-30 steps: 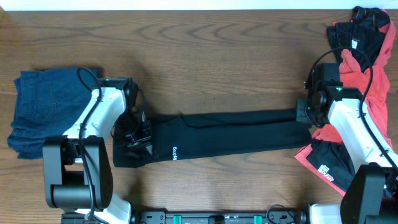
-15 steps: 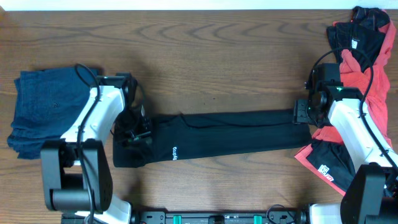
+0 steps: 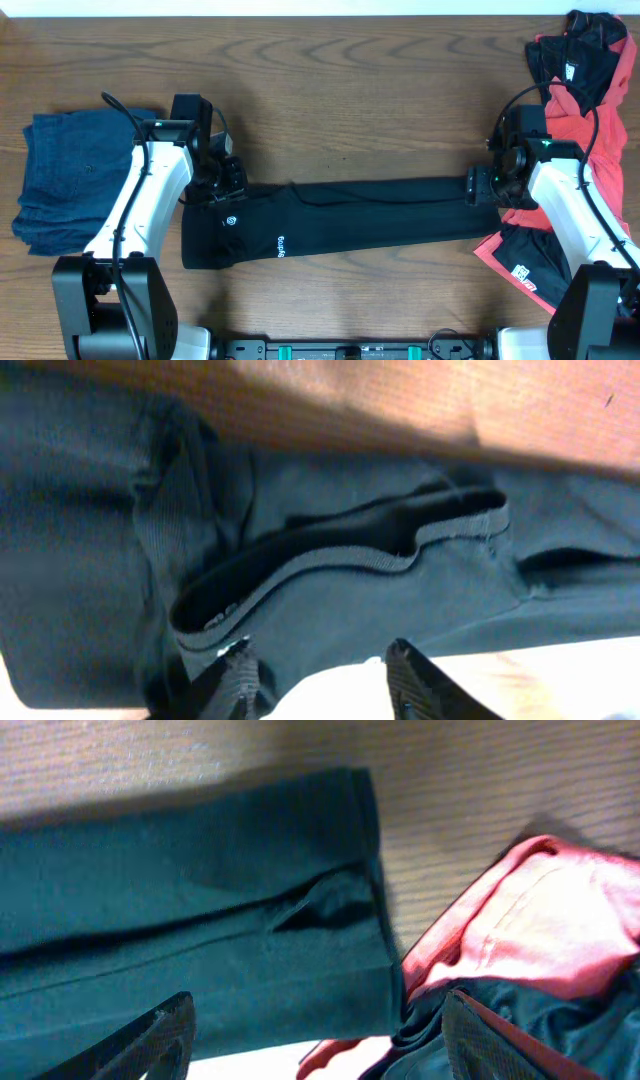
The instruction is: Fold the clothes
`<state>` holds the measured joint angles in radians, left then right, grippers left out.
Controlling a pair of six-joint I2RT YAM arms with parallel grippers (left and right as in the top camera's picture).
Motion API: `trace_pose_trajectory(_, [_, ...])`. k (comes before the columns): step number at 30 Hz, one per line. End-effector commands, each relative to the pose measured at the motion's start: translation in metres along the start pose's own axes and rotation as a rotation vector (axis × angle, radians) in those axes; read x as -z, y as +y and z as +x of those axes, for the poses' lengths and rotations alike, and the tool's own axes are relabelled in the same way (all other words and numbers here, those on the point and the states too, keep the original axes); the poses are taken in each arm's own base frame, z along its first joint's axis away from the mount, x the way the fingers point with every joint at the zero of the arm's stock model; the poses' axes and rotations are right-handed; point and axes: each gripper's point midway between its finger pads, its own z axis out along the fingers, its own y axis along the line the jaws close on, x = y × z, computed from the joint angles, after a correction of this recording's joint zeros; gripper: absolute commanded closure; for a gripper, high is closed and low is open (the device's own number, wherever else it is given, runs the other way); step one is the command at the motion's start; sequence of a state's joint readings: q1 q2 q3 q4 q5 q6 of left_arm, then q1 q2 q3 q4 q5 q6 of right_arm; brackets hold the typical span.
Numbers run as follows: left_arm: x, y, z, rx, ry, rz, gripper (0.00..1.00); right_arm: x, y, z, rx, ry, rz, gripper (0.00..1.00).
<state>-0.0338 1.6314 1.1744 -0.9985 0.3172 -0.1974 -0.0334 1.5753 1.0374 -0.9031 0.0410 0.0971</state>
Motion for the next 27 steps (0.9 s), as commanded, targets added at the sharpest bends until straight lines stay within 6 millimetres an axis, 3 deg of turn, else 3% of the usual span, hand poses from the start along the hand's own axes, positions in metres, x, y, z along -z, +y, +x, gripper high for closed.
trace_pose_trajectory(1, [0.001,-0.005,-0.009,0.016,-0.025,0.023,0.5,0.003,0.003,0.001,0.005,-0.001,-0.031,0.23])
trace_pose_trajectory(12, [-0.01,-0.038,-0.038,-0.091,-0.142,0.063,0.42,0.004,0.02,-0.004,0.007,-0.02,-0.129,0.22])
trace_pose_trajectory(23, [-0.065,-0.053,-0.022,-0.151,-0.001,0.024,0.41,0.004,0.021,-0.004,0.014,-0.019,-0.128,0.22])
trace_pose_trajectory(27, [-0.069,-0.059,-0.009,-0.177,0.037,0.012,0.51,0.004,0.021,-0.004,0.03,-0.02,-0.128,0.22])
